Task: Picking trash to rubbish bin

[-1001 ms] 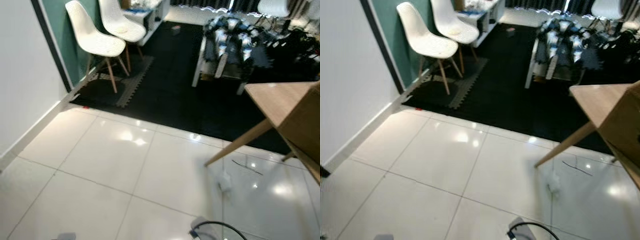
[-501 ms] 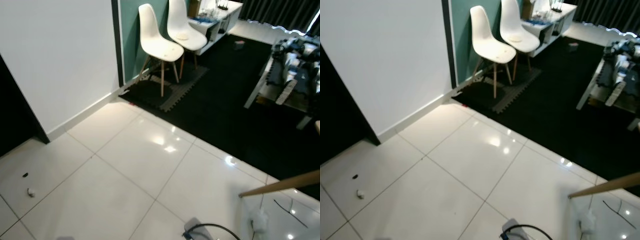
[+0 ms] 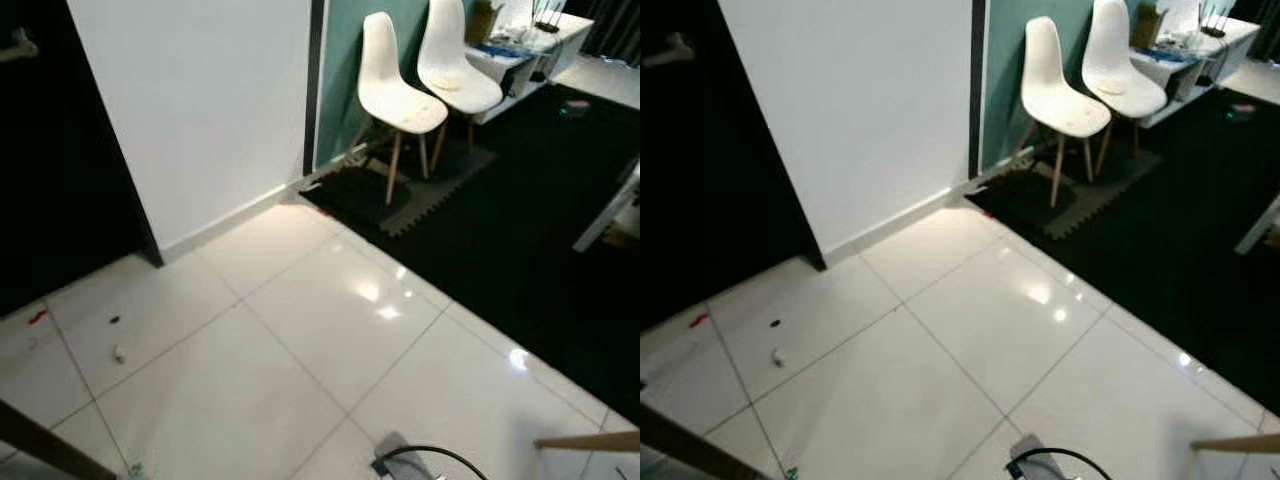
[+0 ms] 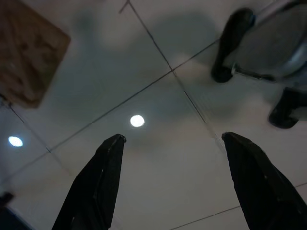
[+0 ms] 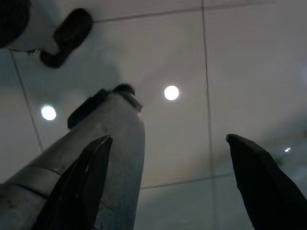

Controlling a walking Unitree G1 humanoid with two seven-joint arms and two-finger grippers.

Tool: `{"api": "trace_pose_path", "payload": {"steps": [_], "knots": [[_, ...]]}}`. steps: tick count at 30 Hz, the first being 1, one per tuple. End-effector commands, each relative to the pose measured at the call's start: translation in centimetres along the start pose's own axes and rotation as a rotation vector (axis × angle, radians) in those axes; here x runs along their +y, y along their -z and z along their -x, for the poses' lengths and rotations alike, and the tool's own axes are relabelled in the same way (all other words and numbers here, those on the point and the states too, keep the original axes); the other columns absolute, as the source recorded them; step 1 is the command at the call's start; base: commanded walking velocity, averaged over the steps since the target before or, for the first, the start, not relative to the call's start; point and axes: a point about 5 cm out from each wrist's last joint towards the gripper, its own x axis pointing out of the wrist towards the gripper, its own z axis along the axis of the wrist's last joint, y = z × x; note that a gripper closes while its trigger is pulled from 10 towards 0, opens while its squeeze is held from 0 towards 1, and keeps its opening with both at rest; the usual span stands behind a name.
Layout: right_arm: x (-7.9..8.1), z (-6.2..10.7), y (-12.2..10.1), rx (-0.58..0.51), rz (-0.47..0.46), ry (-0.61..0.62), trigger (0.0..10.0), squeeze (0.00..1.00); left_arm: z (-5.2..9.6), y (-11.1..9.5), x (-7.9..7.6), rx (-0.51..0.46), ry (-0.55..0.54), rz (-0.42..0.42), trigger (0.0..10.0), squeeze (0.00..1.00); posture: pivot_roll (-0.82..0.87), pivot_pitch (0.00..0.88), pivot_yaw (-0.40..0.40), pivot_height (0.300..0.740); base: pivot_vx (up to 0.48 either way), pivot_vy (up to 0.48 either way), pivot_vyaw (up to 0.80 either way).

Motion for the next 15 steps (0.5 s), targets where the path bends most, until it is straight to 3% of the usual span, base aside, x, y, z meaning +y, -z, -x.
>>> {"api": "trace_pose_path", "payload": {"steps": [1,8,11,15], "knots": [[1.1,0.0,1.3,0.050,-0.001,-0.026,10.0,0.00,0.0,-0.2,-0.4,-0.015,0.015,-0.004,10.0,0.00,0.21,0.094,-0.038,0.740,0.000,0.000,0.74],[0.5,0.0,1.4,0.069,-0.002,0.026,10.0,0.00,-0.2,-2.2,-0.8,-0.100,0.053,-0.010,10.0,0.00,0.21,0.095,-0.037,0.740,0.000,0.000,0.74],[-0.7,0.2,1.9,0.087,-0.052,0.080,10.0,0.00,-0.2,-3.7,-1.3,-0.162,0.098,-0.024,10.0,0.00,0.21,0.097,-0.036,0.740,0.000,0.000,0.72],[-2.3,0.7,3.1,0.112,-0.332,0.179,10.0,0.00,-0.1,-7.1,-3.3,-0.280,0.218,-0.103,10.0,0.00,0.20,0.099,-0.034,0.740,0.000,0.000,0.72]]}}
